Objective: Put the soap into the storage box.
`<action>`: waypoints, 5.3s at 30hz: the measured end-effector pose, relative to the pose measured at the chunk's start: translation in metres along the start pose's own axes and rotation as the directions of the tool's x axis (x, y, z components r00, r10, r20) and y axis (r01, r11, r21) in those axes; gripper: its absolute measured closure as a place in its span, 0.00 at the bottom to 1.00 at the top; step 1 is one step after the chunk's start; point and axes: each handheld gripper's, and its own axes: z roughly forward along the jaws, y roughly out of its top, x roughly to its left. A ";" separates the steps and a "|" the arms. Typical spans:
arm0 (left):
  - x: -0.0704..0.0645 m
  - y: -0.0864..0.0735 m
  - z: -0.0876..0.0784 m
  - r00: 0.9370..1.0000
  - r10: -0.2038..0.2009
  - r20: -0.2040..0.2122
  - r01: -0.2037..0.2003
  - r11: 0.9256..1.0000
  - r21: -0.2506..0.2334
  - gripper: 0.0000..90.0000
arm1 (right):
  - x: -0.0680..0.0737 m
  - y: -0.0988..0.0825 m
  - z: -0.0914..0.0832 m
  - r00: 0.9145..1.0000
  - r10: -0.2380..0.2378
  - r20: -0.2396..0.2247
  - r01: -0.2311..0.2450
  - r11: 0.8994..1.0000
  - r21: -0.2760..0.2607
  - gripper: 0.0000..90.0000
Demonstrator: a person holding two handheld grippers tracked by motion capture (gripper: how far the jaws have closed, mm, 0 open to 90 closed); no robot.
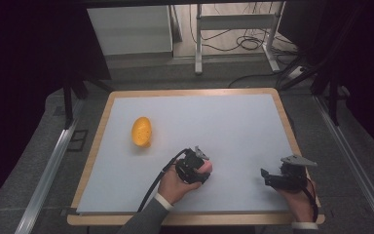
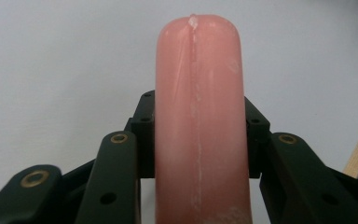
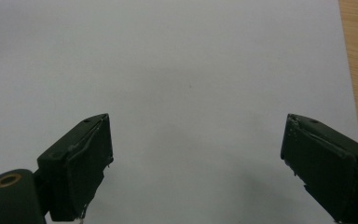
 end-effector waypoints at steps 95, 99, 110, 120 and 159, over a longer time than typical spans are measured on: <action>0.127 -0.056 -0.075 0.956 -0.262 -0.130 0.254 0.964 -0.076 0.67 | 0.003 -0.002 0.004 1.000 -0.017 0.017 0.016 1.000 0.019 0.10; 0.130 -0.056 -0.078 0.954 -0.266 -0.135 0.258 0.963 -0.079 0.67 | 0.004 -0.002 0.004 1.000 -0.016 0.017 0.016 1.000 0.018 0.10; 0.146 -0.058 -0.082 0.943 -0.307 -0.128 0.295 0.950 -0.103 0.66 | 0.004 -0.002 0.004 1.000 -0.017 0.016 0.016 1.000 0.021 0.10; 0.157 -0.058 -0.086 0.935 -0.328 -0.132 0.312 0.941 -0.128 0.67 | 0.004 -0.002 0.006 1.000 -0.017 0.016 0.016 1.000 0.025 0.10; 0.216 -0.046 -0.075 0.862 -0.473 -0.184 0.444 0.878 -0.179 0.67 | 0.004 -0.002 0.004 1.000 -0.016 0.025 0.016 1.000 0.025 0.10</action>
